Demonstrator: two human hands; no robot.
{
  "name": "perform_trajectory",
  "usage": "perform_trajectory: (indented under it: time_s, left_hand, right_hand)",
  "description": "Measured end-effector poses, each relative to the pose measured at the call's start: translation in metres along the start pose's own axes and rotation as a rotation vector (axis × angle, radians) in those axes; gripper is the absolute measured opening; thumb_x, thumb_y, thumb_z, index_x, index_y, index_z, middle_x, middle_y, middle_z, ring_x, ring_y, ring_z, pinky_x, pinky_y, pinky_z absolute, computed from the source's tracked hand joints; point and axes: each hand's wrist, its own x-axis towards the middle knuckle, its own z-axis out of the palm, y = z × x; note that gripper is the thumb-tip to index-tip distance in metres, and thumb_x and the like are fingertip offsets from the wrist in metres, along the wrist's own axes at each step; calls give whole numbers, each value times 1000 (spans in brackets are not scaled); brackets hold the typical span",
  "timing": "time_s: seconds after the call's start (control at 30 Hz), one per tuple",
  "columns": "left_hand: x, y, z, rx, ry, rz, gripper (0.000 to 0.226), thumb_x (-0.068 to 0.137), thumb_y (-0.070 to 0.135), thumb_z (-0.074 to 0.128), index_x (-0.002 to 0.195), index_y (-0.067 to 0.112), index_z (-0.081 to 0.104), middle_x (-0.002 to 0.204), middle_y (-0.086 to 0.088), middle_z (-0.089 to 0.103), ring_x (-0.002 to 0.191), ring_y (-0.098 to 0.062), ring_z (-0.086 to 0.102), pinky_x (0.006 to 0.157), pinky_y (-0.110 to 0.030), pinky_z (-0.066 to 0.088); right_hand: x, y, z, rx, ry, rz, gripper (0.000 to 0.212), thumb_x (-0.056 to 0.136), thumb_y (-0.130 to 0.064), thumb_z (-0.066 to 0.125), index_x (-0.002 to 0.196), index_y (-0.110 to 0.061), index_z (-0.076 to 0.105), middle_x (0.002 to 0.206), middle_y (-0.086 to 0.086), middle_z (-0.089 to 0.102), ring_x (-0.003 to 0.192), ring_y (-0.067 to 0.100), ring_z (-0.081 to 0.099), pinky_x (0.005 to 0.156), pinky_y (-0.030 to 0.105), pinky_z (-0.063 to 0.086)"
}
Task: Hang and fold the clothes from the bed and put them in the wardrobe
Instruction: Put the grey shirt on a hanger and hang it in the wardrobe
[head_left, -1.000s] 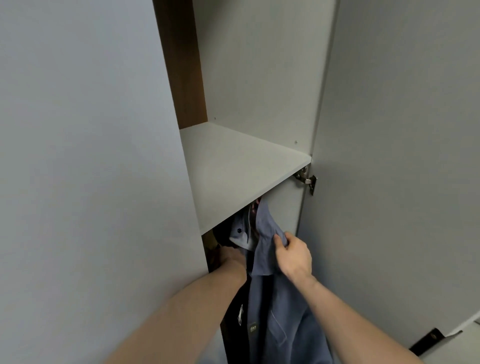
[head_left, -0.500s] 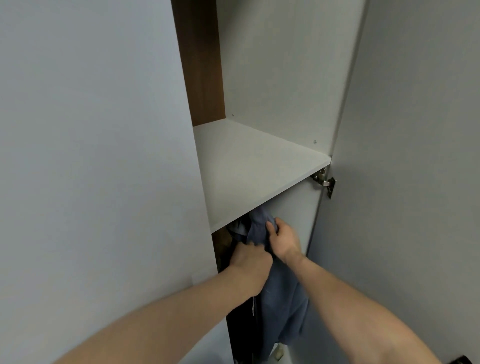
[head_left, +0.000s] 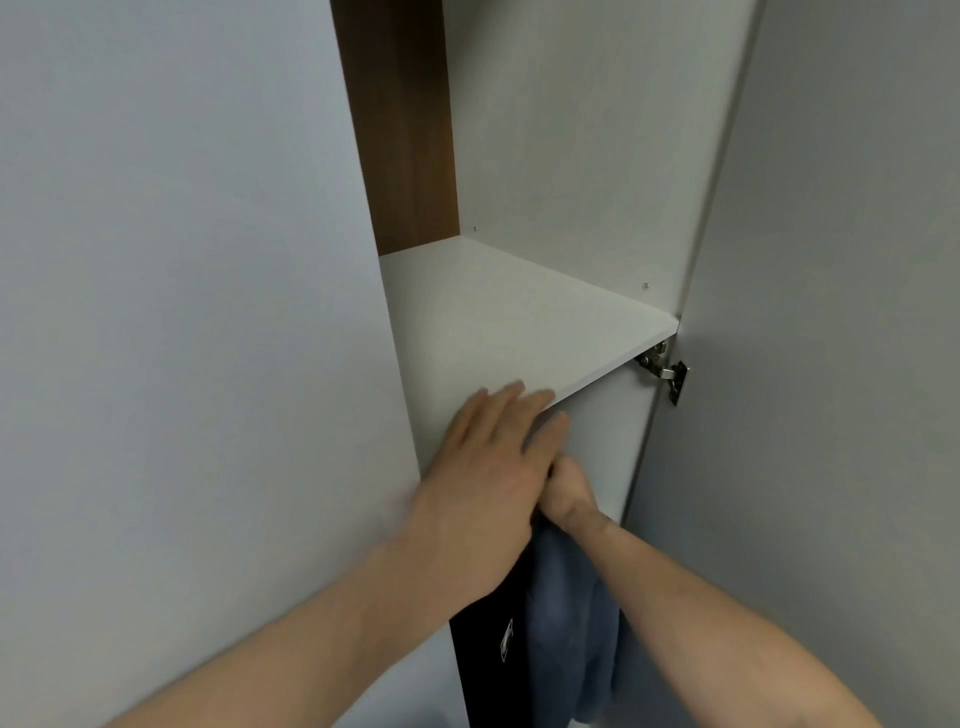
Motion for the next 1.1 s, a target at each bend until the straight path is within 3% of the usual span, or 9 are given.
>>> perform_trajectory:
  time_s: [0.1,0.2,0.4,0.5,0.63,0.7,0.77,0.93,1.1]
  left_hand:
    - [2,-2,-5,73,-121,-34,89,79,9,57,160,10,18,168,-14,14,154,-36,15,125,-51,15]
    - [5,2,-5,127,-232,-45,86,95,13,40,158,8,-17,167,-13,-19,155,-31,-11,126,-46,-1]
    - [9,-3,-7,97,-248,-46,89,93,13,42,158,10,-19,167,-8,-21,156,-27,-13,126,-43,-3]
    - [8,-2,-6,72,-261,-46,83,93,11,34,158,9,-17,168,-9,-19,156,-29,-11,126,-43,-2]
    - [11,-3,0,46,-138,-59,84,77,17,6,160,2,14,167,-17,13,153,-35,21,124,-47,20]
    - [10,-5,1,54,-154,-32,72,92,16,16,159,5,-9,169,-14,-10,156,-32,-2,127,-45,4]
    - [11,-4,-5,71,-252,-44,81,99,13,34,156,7,-22,166,-10,-23,155,-29,-15,126,-43,-5]
    - [9,-6,0,50,-206,-36,85,99,14,39,155,7,-24,166,-11,-24,155,-31,-16,126,-44,-5]
    - [4,-7,9,-4,-103,-11,80,95,11,35,159,6,-14,168,-13,-15,155,-34,-9,126,-43,-4]
  right_hand:
    - [7,7,3,-41,-81,56,23,101,-26,51,102,-10,68,98,10,73,95,30,68,86,44,55]
    - [12,19,6,-137,-134,74,22,100,-25,49,97,-13,67,99,11,73,96,32,67,86,43,55]
    - [11,25,9,-164,-173,96,29,104,-30,45,92,-12,65,99,13,73,93,32,66,82,37,53]
    - [-3,42,11,-177,-86,66,18,101,-23,50,99,-13,65,101,10,73,98,32,66,84,38,52]
    - [-15,47,9,-137,84,36,21,94,-14,53,99,-23,70,99,-1,75,93,24,68,81,35,53]
    - [-14,36,9,-144,65,41,25,94,-12,52,101,-24,73,98,0,77,92,26,70,80,35,55]
    - [-14,30,11,-175,6,64,28,94,-13,51,106,-25,73,99,4,78,93,29,70,81,37,55]
    - [-34,37,2,-176,-97,188,26,92,-16,57,116,-21,66,107,6,75,105,30,68,90,39,54]
    - [-96,42,-22,64,17,298,52,92,-10,68,142,-19,55,135,-3,63,127,15,57,98,17,40]
